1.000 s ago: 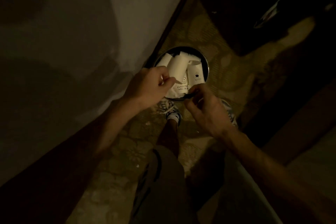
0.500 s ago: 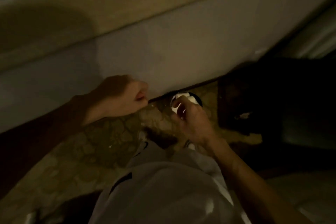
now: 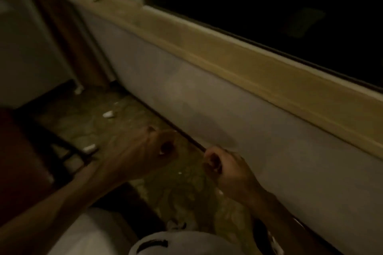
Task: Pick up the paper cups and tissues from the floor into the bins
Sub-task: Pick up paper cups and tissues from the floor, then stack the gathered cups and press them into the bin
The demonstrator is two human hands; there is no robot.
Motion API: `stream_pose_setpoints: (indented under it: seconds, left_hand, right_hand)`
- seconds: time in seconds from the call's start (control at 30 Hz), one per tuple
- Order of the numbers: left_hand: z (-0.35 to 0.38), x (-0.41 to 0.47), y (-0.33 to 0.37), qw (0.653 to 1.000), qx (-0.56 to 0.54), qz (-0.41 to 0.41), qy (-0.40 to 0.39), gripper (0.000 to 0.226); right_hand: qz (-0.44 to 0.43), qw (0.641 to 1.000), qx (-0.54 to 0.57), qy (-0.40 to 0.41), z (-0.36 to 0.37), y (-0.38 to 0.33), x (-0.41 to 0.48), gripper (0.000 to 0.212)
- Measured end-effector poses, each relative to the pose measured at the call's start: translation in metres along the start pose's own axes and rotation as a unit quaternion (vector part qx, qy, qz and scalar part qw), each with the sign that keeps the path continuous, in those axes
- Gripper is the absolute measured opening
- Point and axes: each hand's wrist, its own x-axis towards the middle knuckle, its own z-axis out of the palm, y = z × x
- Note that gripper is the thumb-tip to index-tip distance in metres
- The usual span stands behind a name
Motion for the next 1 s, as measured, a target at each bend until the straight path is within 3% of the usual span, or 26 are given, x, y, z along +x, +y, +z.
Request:
stream_pose_setpoints:
  seconds: [0.13,0.27,0.43,0.53,0.6,0.7,0.83,1.0]
  left_hand:
    - [-0.017,-0.067,-0.094,0.987,0.041,-0.143,0.060,0.023]
    - [-0.026,-0.110,-0.163,0.965,-0.001,-0.257,0.054,0.017]
    - [-0.022,-0.134,-0.232,0.922,-0.153,-0.343,0.100,0.033]
    - [-0.014,-0.130,-0.274,0.904,-0.184,-0.372,0.108,0.014]
    - [-0.008,-0.121,-0.304,0.892,-0.188,-0.396,0.112,0.023]
    - [-0.002,-0.099,-0.354,0.866,-0.214,-0.437,0.116,0.013]
    - [-0.008,-0.056,-0.427,0.836,-0.218,-0.488,0.123,0.024]
    - [-0.023,-0.015,-0.508,0.793,-0.232,-0.550,0.124,0.021]
  right_hand:
    - [-0.086,0.994,-0.015,-0.070,0.059,-0.077,0.082,0.011]
    - [-0.129,0.979,-0.014,-0.155,0.111,-0.139,0.144,0.014]
    - [-0.169,0.958,-0.028,-0.229,0.166,-0.180,0.211,0.012]
    - [-0.169,0.948,-0.042,-0.266,0.193,-0.188,0.260,0.011]
    - [-0.171,0.937,-0.064,-0.298,0.212,-0.192,0.296,0.012]
    - [-0.182,0.921,-0.076,-0.337,0.243,-0.201,0.359,0.013]
    - [-0.181,0.913,-0.073,-0.359,0.274,-0.224,0.452,0.009]
    - [-0.183,0.897,-0.078,-0.394,0.319,-0.252,0.550,0.014]
